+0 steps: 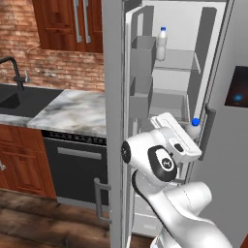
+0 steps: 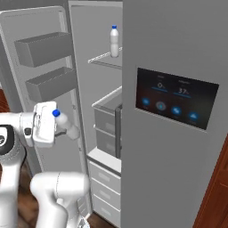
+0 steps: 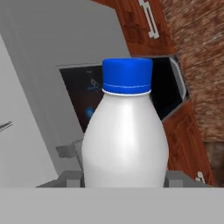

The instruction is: Take the bottled waters from the counter and place them in the freezer to freeze. Close the freezer door after placing the bottles.

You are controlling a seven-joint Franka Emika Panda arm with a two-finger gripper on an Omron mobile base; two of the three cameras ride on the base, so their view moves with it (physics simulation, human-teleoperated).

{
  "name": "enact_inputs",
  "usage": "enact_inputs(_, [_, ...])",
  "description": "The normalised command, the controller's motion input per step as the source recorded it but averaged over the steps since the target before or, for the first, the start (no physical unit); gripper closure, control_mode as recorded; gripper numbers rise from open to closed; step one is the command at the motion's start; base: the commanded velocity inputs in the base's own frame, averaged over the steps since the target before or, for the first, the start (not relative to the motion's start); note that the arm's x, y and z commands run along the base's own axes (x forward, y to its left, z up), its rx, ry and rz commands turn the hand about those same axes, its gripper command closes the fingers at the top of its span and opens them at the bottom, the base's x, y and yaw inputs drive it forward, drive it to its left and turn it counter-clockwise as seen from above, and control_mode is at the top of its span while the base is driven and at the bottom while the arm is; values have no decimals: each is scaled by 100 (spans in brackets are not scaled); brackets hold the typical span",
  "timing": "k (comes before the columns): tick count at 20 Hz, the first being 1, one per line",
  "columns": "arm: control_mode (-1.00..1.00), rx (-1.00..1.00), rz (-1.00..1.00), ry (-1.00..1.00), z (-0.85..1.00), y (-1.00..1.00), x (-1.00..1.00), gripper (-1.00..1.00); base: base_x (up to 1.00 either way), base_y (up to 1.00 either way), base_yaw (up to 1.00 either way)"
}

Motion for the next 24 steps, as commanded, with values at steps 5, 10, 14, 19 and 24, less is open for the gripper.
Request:
enact_inputs(5, [-100, 0, 5, 0, 59, 0, -6, 100, 0, 0, 0])
enact_inputs(10, [-100, 0, 7, 1, 50, 0, 0, 100, 0, 0, 0])
enact_inputs(14, [-100, 0, 6, 13, 69, 0, 6, 100, 0, 0, 0])
enact_inputs(19, [-100, 1, 5, 22, 58, -4, 13, 100, 0, 0, 0])
enact_inputs(24, [-100, 7, 5, 25, 53, -26, 20, 100, 0, 0, 0])
